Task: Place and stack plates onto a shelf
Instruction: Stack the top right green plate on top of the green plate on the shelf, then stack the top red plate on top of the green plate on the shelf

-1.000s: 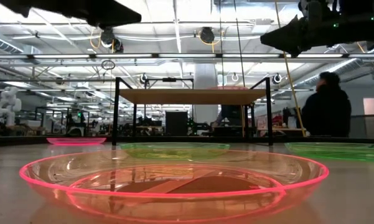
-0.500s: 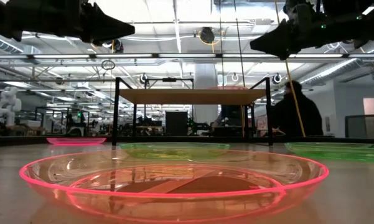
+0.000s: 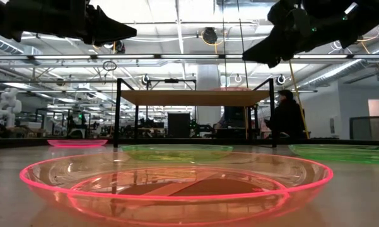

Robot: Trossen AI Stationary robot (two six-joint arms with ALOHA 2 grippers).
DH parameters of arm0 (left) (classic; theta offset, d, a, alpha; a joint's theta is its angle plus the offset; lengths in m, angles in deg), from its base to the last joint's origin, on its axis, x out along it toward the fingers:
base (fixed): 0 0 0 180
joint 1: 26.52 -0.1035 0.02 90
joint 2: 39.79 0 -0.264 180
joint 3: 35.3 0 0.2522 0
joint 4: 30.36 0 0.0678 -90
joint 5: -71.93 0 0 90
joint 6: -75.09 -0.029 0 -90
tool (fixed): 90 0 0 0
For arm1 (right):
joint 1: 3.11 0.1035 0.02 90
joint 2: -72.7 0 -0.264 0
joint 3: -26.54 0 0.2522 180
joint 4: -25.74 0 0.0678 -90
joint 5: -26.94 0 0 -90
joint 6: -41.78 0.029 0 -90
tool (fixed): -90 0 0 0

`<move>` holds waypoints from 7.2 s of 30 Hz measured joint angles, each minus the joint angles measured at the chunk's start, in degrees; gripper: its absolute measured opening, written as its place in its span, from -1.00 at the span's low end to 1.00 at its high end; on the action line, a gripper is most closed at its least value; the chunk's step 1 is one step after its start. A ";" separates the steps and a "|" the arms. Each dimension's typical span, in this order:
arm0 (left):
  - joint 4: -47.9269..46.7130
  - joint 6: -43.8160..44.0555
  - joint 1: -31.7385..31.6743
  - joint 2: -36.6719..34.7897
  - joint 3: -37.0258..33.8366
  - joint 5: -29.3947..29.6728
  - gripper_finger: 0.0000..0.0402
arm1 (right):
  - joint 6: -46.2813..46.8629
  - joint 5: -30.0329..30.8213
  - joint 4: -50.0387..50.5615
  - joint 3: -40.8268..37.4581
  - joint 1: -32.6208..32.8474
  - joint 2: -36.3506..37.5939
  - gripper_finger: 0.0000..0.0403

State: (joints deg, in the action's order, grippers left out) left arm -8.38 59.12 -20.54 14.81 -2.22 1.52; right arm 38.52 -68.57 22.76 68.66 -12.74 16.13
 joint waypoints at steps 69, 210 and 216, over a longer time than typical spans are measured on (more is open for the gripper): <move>0.95 1.51 -0.07 0.02 0.02 1.51 -0.71 | 4.06 -6.35 33.84 2.75 0.31 -21.88 -0.20; -69.03 45.64 -19.67 16.80 10.66 10.27 -0.71 | -1.10 -1.82 0.83 5.49 -29.64 33.75 -0.34; -69.65 41.64 -19.89 16.81 10.66 8.48 -0.69 | -1.63 -2.02 0.97 5.49 -29.64 33.74 -0.34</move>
State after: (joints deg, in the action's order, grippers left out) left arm -78.03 100.76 -40.43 31.62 8.44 10.00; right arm 36.89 -70.59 23.73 74.14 -42.38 49.87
